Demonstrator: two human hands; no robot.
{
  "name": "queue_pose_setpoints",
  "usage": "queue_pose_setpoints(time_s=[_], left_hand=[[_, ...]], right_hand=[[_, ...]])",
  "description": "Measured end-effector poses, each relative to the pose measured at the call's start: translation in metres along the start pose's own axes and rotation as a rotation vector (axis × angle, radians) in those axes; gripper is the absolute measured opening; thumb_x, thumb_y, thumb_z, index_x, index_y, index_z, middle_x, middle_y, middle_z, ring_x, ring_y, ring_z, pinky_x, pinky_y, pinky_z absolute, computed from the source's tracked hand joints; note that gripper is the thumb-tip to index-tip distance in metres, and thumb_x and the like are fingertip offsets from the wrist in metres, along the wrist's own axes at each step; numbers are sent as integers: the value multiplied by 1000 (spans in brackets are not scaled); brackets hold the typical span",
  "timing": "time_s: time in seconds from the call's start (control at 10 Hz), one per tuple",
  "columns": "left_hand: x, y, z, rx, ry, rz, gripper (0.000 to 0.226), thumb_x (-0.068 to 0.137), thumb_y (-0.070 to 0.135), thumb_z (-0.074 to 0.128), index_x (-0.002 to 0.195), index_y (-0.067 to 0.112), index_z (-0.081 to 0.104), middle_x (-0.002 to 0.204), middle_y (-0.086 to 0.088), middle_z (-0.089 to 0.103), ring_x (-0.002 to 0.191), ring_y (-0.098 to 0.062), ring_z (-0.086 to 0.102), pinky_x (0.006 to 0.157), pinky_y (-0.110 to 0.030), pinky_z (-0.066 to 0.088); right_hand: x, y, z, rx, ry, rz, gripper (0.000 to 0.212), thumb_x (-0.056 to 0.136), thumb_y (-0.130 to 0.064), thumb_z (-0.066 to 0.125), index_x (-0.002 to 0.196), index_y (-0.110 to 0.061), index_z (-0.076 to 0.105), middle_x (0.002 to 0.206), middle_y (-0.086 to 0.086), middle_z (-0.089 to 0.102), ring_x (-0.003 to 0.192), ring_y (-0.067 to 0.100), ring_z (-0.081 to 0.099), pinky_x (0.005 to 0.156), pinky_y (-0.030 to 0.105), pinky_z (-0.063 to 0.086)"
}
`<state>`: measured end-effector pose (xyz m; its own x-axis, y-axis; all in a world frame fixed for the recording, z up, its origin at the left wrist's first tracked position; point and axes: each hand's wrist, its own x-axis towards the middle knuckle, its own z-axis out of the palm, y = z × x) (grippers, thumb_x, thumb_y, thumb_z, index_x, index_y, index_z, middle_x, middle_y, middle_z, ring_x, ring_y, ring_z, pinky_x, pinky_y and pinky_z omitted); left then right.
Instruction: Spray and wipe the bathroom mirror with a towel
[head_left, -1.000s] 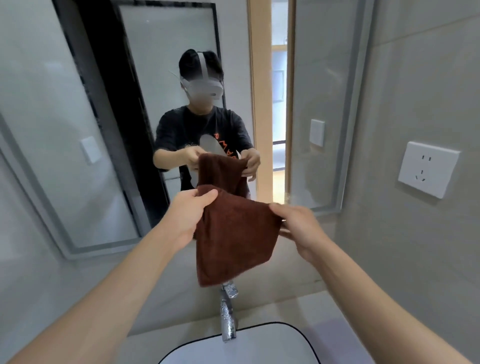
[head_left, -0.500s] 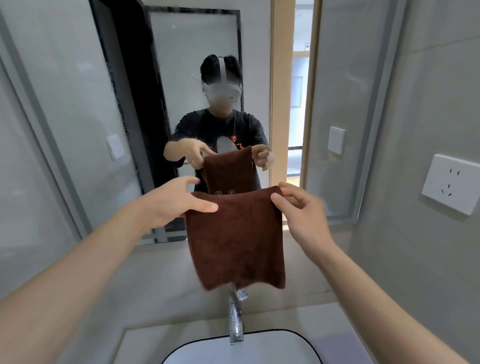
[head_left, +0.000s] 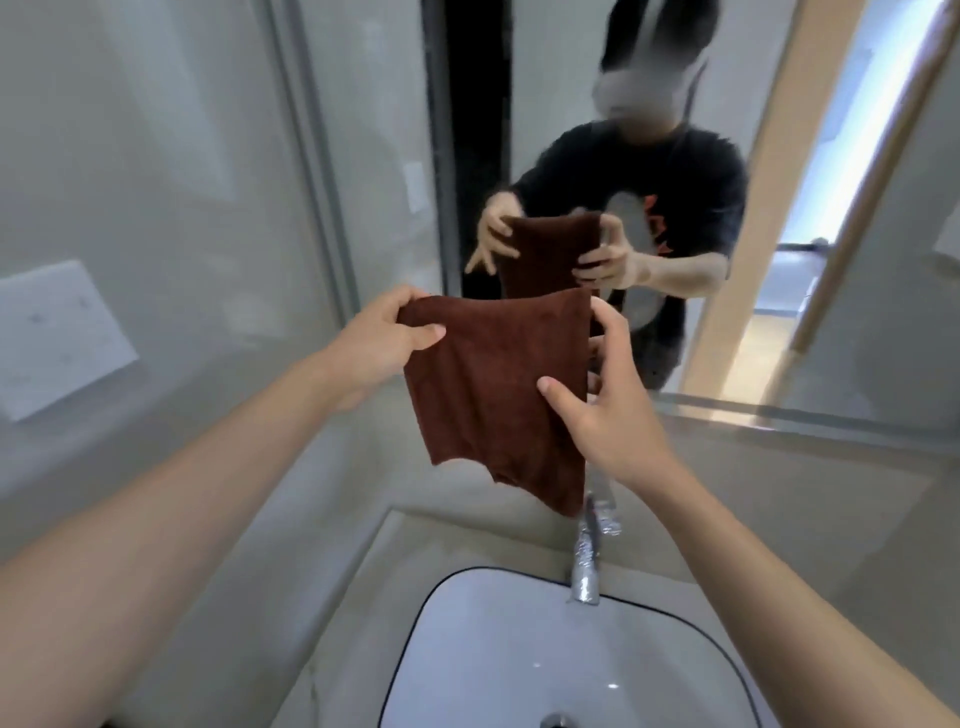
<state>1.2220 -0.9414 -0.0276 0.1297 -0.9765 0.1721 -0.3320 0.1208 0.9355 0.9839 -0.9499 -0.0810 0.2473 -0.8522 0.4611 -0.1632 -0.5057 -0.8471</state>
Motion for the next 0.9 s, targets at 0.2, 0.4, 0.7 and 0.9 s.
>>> queue_pose_setpoints(time_s=[0.2, 0.4, 0.7, 0.9], left_hand=[[-35, -109, -37, 215, 152, -45, 21, 103, -1, 44, 116, 15, 43, 104, -4, 51, 85, -10, 52, 73, -14, 46], [-71, -216, -58, 659, -103, -301, 30, 103, 9, 46, 131, 15, 41, 112, -6, 58, 100, -26, 59, 82, -26, 37], [-107, -286, -51, 832, -262, -525, 59, 95, 30, 61, 147, 18, 36, 151, -13, 38, 130, -35, 50, 107, -42, 42], [-150, -310, -40, 666, -189, -584, 57, 97, 32, 60, 147, 21, 36, 152, -4, 36, 126, -23, 52, 102, -36, 46]], right_hand=[[-30, 47, 100, 56, -284, 269, 97, 94, 5, 63, 161, -32, 4, 111, -10, 51, 93, 13, 64, 71, 15, 58], [-106, 110, 189, 194, -374, 649, 91, 90, 8, 62, 148, -47, 18, 106, -1, 63, 84, 13, 70, 66, 27, 60], [-139, 175, 233, -254, -527, 895, 62, 88, -13, 60, 147, -12, 42, 146, 12, 38, 99, 23, 57, 74, 26, 47], [-144, 167, 235, -318, -619, 786, 60, 91, -11, 58, 149, -14, 41, 150, 6, 39, 105, 18, 53, 81, 20, 40]])
